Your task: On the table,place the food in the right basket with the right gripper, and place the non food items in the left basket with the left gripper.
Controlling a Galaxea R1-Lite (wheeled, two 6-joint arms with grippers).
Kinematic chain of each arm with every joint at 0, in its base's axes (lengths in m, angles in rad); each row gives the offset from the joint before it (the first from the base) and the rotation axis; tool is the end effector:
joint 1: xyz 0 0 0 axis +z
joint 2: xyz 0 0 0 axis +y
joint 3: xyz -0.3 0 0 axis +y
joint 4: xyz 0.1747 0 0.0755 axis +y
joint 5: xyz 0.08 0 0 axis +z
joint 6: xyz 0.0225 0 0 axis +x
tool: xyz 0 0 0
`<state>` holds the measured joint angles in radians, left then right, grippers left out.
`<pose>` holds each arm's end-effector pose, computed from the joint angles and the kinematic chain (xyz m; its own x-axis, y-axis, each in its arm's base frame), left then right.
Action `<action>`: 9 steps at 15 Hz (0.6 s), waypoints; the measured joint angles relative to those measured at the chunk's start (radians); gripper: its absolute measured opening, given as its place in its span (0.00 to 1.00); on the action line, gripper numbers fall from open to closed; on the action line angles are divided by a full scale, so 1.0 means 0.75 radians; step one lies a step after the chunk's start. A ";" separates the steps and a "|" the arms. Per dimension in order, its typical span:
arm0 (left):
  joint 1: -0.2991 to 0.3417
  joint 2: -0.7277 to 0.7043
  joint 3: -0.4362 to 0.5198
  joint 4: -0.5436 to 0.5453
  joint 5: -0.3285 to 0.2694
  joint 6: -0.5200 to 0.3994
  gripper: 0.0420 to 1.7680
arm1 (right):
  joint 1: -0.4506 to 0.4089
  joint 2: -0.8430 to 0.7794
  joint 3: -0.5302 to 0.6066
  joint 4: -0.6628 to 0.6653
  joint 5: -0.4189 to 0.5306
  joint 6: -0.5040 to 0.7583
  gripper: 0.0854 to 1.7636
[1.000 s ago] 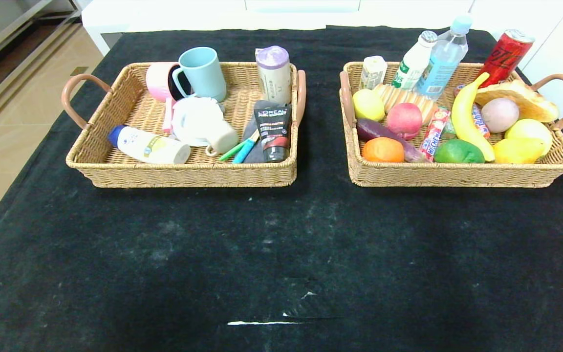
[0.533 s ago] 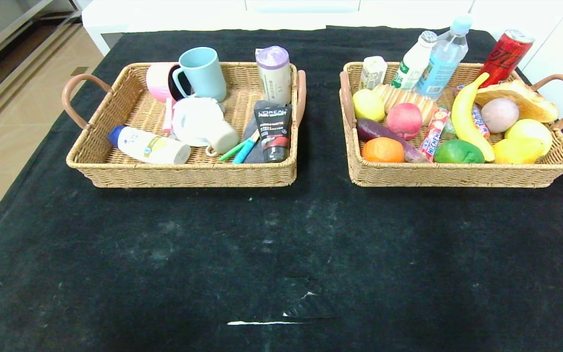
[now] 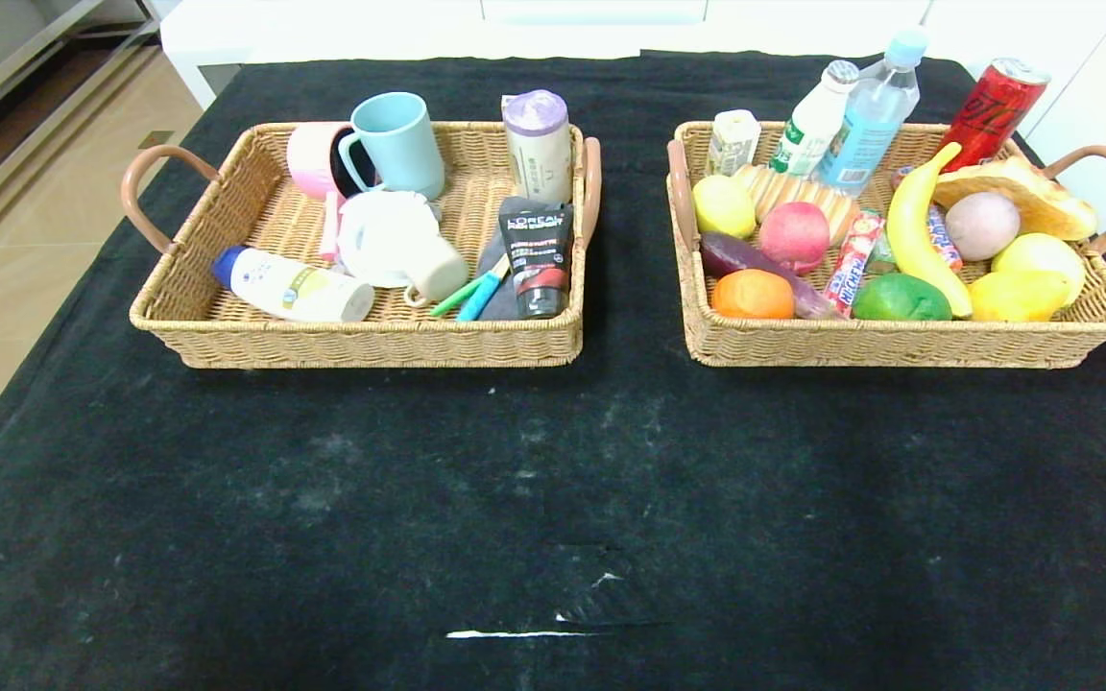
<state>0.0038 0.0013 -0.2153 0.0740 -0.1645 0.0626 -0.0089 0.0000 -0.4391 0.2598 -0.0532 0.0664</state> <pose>-0.0441 -0.0039 0.1255 0.9775 -0.1600 0.1377 0.1494 0.9851 0.0848 -0.0732 -0.0005 0.1609 0.9821 -0.0619 0.1781 0.0492 0.9960 0.0747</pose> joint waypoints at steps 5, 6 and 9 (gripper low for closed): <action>0.000 -0.003 0.181 -0.060 0.087 -0.007 0.97 | 0.002 -0.002 0.449 -0.460 -0.053 -0.221 0.96; 0.000 -0.003 0.206 -0.060 0.096 -0.010 0.97 | 0.002 -0.002 0.500 -0.478 -0.052 -0.235 0.96; 0.000 -0.003 0.235 -0.050 0.098 -0.012 0.97 | 0.002 -0.002 0.569 -0.431 0.036 -0.209 0.96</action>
<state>0.0036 -0.0013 -0.0394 0.0364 -0.0909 0.0534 -0.0077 -0.0013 -0.0123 -0.0634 -0.0264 -0.0904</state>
